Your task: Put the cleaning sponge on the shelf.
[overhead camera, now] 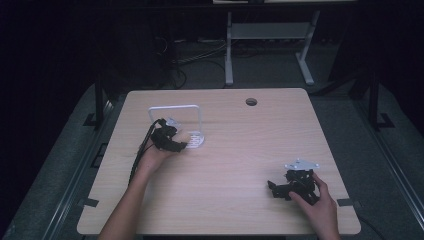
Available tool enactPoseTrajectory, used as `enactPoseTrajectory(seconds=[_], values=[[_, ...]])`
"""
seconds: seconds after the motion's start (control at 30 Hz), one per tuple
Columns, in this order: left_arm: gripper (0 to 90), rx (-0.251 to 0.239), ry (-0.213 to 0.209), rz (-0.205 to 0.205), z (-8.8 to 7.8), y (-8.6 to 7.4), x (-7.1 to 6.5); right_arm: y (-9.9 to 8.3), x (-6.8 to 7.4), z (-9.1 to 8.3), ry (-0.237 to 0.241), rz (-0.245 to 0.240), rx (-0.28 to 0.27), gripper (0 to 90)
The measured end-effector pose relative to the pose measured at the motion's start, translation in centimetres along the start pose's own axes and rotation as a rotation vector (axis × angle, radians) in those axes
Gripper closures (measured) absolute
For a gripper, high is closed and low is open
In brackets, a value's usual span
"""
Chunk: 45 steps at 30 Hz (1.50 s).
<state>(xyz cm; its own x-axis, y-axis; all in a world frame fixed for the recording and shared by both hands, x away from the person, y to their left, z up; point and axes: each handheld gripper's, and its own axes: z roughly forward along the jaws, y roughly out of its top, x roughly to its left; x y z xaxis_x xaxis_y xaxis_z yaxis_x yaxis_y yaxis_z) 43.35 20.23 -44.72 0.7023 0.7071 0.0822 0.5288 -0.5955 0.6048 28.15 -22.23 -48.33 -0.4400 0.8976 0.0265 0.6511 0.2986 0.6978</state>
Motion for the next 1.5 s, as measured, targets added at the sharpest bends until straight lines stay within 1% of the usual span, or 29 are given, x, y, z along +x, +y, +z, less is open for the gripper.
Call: enactPoseTrajectory(seconds=[0.2,0.27,0.33,0.43,0.5,0.57,0.67,0.73,0.8,0.87,0.93,1.0,1.07,1.17,1.3,1.5], values=[[34.2,-0.014,0.010,-0.003,-0.7,0.2,-0.1,0.0,0.0,0.0,0.000,0.000,0.000,0.0],[34.3,-0.027,0.012,-0.007,-1.1,0.3,-0.2,0.0,0.0,0.0,0.000,0.000,0.000,0.0],[34.2,-0.030,0.017,-0.003,-1.5,0.3,-0.3,0.0,0.0,0.0,0.000,0.000,0.000,0.0],[34.4,-0.040,0.016,-0.014,-2.2,0.4,-0.5,0.0,0.0,0.0,0.000,0.000,0.000,0.0],[35.4,-0.041,0.015,-0.014,-2.7,0.4,-0.5,0.0,0.0,0.0,0.000,0.000,0.000,0.0],[36.3,-0.048,0.022,-0.011,-3.3,0.5,-0.6,0.0,0.0,0.0,0.000,0.000,0.000,0.0],[40.6,-0.063,0.021,-0.016,-4.3,0.5,-0.8,0.0,0.0,0.0,0.000,0.000,0.000,0.0],[46.0,-0.071,0.009,-0.017,-4.9,0.4,-0.9,0.0,0.0,0.0,0.000,0.000,0.000,0.0],[53.1,-0.095,-0.007,-0.023,-5.5,0.2,-1.1,0.0,0.0,0.0,0.000,0.000,0.000,0.0],[61.3,-0.092,-0.023,-0.029,-5.9,0.0,-1.3,0.0,0.0,0.0,0.000,0.000,0.000,0.0],[73.2,-0.083,-0.059,-0.039,-6.2,-0.3,-1.5,0.0,0.0,0.0,0.000,0.000,0.000,0.0],[83.2,-0.069,-0.085,-0.028,-6.3,-0.7,-1.8,0.0,0.0,0.0,0.000,0.000,0.000,0.0],[89.5,-0.054,-0.104,-0.018,-6.2,-1.2,-2.2,0.0,0.0,0.0,0.000,0.000,0.000,0.0],[89.9,-0.046,-0.117,-0.023,-6.1,-1.8,-2.5,0.0,0.0,0.0,0.000,0.000,0.000,0.0],[89.9,-0.043,-0.128,-0.026,-5.9,-1.9,-2.5,0.0,0.0,0.0,0.000,0.000,0.000,0.0],[89.9,-0.020,-0.146,-0.027,-5.0,-2.3,-2.5,0.0,0.0,0.0,0.000,0.000,0.000,0.0]])
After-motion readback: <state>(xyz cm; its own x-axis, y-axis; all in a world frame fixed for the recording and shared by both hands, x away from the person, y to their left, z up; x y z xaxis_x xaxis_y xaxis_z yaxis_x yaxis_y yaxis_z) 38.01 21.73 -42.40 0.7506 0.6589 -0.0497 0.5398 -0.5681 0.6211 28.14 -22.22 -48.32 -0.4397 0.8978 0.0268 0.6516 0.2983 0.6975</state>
